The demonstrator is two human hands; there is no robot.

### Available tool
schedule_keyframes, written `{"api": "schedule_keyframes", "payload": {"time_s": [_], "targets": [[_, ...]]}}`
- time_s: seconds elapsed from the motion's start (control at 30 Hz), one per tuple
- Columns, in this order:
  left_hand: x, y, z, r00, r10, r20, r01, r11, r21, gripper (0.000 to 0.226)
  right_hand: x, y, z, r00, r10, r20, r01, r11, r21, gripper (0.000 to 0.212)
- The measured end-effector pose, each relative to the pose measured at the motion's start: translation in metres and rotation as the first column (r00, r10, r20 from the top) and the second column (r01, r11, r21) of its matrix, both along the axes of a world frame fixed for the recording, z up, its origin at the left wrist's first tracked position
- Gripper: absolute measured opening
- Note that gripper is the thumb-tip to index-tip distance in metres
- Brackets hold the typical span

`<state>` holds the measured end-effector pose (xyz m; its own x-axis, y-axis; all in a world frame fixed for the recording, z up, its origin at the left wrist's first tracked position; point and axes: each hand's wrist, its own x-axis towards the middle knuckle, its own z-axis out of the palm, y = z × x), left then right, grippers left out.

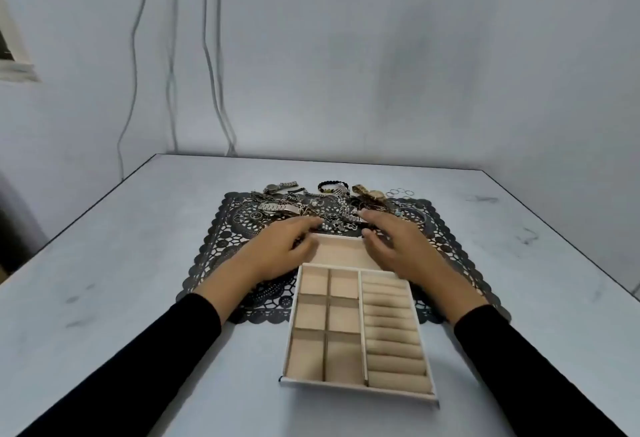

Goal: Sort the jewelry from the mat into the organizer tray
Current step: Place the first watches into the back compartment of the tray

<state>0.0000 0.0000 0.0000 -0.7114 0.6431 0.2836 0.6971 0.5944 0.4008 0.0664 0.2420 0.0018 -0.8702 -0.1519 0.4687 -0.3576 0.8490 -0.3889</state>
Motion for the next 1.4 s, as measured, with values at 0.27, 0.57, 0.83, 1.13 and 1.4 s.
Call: {"api": "schedule_keyframes", "payload": {"time_s": [0.27,0.57,0.83,1.13,1.4], "targets": [[-0.01,-0.007,-0.008,0.993,-0.044,0.11,0.043,0.999,0.008,0.062,-0.008,-0.001,-0.002,0.998,0.061,-0.002,-0.06,0.985,-0.163,0.032],[-0.02,-0.012,-0.01,0.997,-0.03,0.074,0.033,0.999,-0.033,0.054,-0.025,-0.003,0.001,0.997,0.069,0.024,-0.064,0.985,-0.159,0.032],[-0.033,-0.013,-0.009,1.0,0.011,-0.004,-0.011,1.0,-0.006,0.058,-0.031,0.002,-0.007,1.0,0.021,0.02,-0.015,0.971,-0.237,0.031],[-0.069,-0.024,-0.013,0.993,0.12,0.007,-0.12,0.993,-0.016,0.044,-0.057,0.012,-0.007,0.992,-0.125,-0.03,0.114,0.966,-0.234,0.03],[-0.095,-0.029,-0.006,0.998,0.062,0.032,-0.063,0.998,0.022,0.038,-0.088,0.038,-0.011,0.979,-0.201,-0.029,0.191,0.961,-0.201,0.028]]}}
